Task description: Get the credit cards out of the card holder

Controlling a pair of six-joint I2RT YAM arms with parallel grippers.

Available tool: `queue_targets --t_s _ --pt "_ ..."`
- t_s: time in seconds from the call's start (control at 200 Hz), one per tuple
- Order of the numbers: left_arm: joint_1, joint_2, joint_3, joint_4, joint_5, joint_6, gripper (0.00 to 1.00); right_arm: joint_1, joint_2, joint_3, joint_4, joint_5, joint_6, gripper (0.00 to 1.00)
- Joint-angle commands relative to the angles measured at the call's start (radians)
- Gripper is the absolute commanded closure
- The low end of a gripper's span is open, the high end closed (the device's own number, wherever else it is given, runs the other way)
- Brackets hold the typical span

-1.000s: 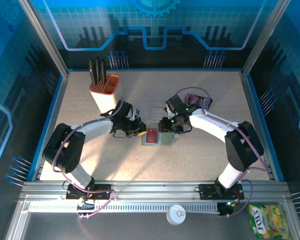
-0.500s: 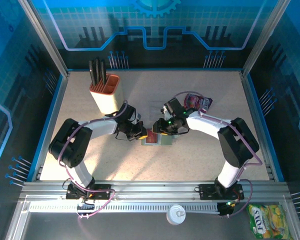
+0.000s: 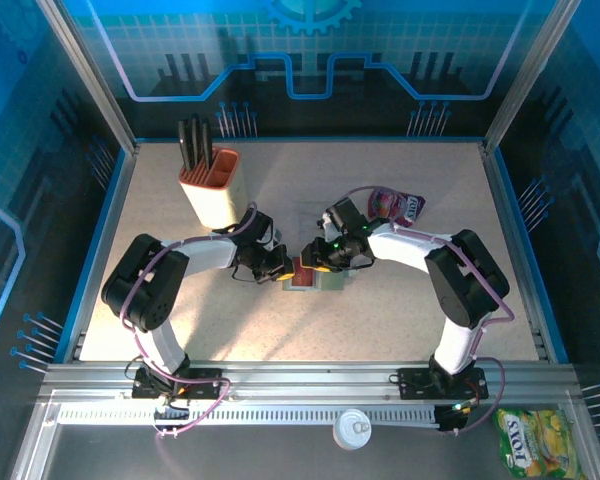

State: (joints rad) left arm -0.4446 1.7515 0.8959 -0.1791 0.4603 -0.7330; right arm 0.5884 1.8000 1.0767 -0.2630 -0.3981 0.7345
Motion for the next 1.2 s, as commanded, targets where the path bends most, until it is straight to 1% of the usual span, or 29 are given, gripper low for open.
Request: queue_targets --t_s 0.0,0.32,0.485,0.56,0.81,1.01,1.196 --pt "-0.006 0.028 0.015 -0.064 -0.043 0.011 0.98 0.007 0.031 -0.005 0.019 -0.028 0.009 0.56" --pt "-0.006 0.017 0.010 -0.073 -0.048 0.013 0.98 0.007 0.070 0.001 0.043 -0.050 0.012 0.58" --pt "-0.006 0.014 0.011 -0.074 -0.046 0.011 0.98 0.006 0.081 0.003 0.042 -0.048 0.012 0.66" --pt "-0.006 0.014 0.012 -0.074 -0.046 0.011 0.98 0.006 0.087 0.005 0.034 -0.042 0.012 0.66" --pt "-0.006 0.006 0.011 -0.077 -0.048 0.007 0.98 0.006 0.092 0.010 -0.019 0.004 -0.009 0.60" --pt "-0.006 0.003 0.015 -0.078 -0.040 0.005 0.97 0.007 0.075 0.018 -0.063 0.049 -0.030 0.59" --pt "-0.006 -0.002 0.016 -0.077 -0.036 -0.002 0.97 0.008 0.071 0.030 -0.089 0.061 -0.050 0.59"
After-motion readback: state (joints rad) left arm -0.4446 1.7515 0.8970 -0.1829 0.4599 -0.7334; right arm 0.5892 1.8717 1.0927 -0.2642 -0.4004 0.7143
